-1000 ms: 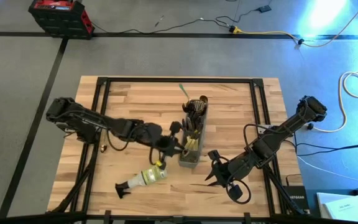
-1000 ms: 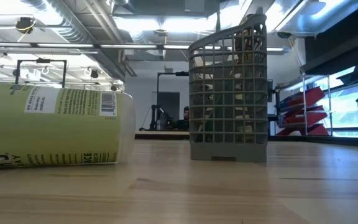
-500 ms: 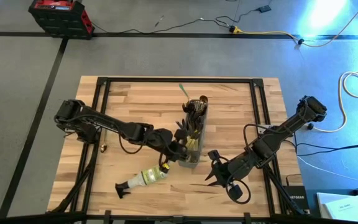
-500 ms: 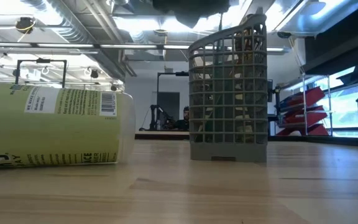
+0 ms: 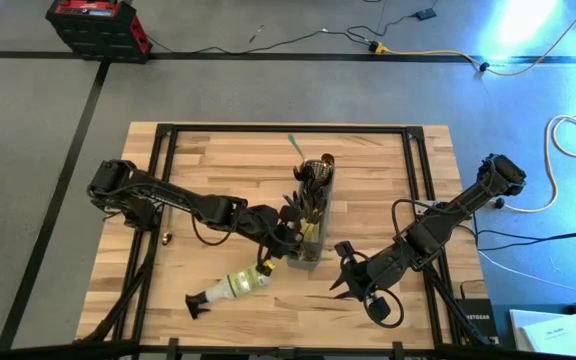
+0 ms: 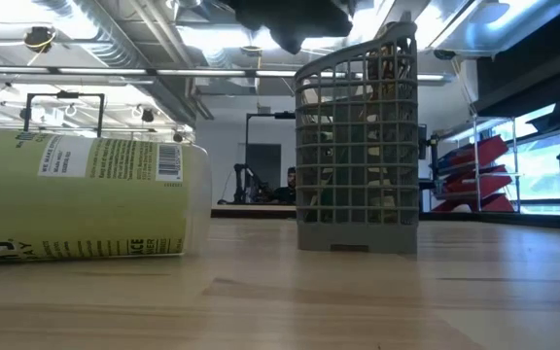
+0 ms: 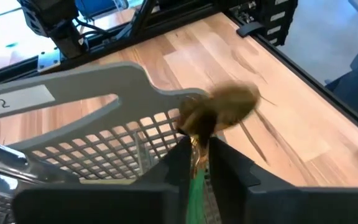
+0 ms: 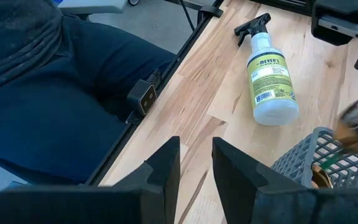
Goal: Sort silverware
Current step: Put the spoon into the silverware basket
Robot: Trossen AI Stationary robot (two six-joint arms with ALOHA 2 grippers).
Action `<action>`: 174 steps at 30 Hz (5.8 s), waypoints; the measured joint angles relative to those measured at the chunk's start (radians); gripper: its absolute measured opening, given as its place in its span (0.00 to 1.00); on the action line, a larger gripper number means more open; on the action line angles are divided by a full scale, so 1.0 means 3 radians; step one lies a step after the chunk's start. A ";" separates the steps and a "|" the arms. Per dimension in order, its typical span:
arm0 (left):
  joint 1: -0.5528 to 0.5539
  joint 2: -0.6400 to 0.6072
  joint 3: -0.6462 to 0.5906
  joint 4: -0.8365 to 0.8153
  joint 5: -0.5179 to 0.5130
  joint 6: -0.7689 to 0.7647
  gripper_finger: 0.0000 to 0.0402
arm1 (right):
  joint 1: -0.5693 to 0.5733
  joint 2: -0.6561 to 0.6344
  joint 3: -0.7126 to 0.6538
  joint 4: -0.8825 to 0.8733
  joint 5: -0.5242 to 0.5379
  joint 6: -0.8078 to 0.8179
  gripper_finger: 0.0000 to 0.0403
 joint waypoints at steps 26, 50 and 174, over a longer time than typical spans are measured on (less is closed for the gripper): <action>-0.0180 -0.0795 -0.0068 -0.1190 -0.0870 -0.0618 0.31 | 0.0000 0.0000 0.0000 -0.0038 0.0000 0.0057 0.19; 0.0127 -0.0930 -0.1612 -0.4123 0.0156 -0.3650 0.31 | -0.0003 0.0000 0.0000 -0.0007 0.0004 0.0027 0.19; -0.0478 -0.0421 -0.0804 -0.2815 -0.1198 0.2384 0.05 | -0.0004 0.0003 0.0000 -0.0035 0.0128 -0.0036 0.19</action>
